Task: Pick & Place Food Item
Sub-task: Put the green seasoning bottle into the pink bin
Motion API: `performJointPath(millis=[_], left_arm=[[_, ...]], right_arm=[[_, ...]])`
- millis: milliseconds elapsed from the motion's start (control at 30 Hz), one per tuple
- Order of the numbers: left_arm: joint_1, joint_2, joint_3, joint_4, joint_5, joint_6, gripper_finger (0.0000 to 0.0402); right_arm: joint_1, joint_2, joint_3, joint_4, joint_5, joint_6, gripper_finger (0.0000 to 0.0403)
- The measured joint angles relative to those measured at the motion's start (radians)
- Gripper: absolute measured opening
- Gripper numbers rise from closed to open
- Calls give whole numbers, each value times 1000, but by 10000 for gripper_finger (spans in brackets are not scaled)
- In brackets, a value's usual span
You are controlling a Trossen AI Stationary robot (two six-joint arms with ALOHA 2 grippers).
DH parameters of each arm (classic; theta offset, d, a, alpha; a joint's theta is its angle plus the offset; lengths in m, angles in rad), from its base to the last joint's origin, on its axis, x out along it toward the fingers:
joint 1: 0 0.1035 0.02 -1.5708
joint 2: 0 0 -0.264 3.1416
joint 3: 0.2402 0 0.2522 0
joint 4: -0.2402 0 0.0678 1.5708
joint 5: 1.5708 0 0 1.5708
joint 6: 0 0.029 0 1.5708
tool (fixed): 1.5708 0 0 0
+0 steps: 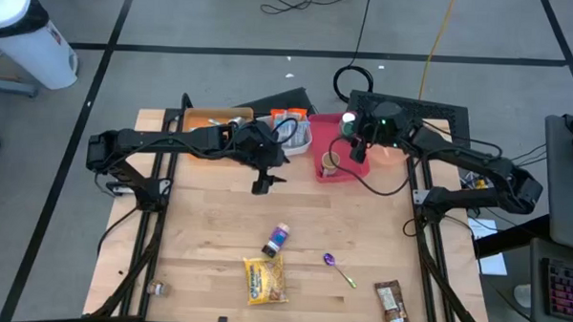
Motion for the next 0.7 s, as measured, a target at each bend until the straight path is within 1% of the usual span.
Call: performJointPath(millis=[100, 200, 300, 467, 567, 700], left_arm=[[0, 0, -2, -21, 58, 12, 275], [0, 0, -17, -3, 116, 9, 274], [0, 1, -43, -2, 146, -1, 278], [0, 1, -124, 89, 146, -39, 274], [-1, 1, -180, 183, 148, -72, 275], [-7, 1, -256, 289, 148, -108, 283]], right_arm=[[-8, 0, -55, 44, 0, 27, 189], [-22, 0, -113, 88, 0, 42, 189], [-27, 0, -158, 127, 2, 42, 189], [-38, 0, -188, 144, -1, 51, 189], [-46, 0, -214, 159, -2, 68, 189], [-58, 0, -234, 164, -56, 96, 189]])
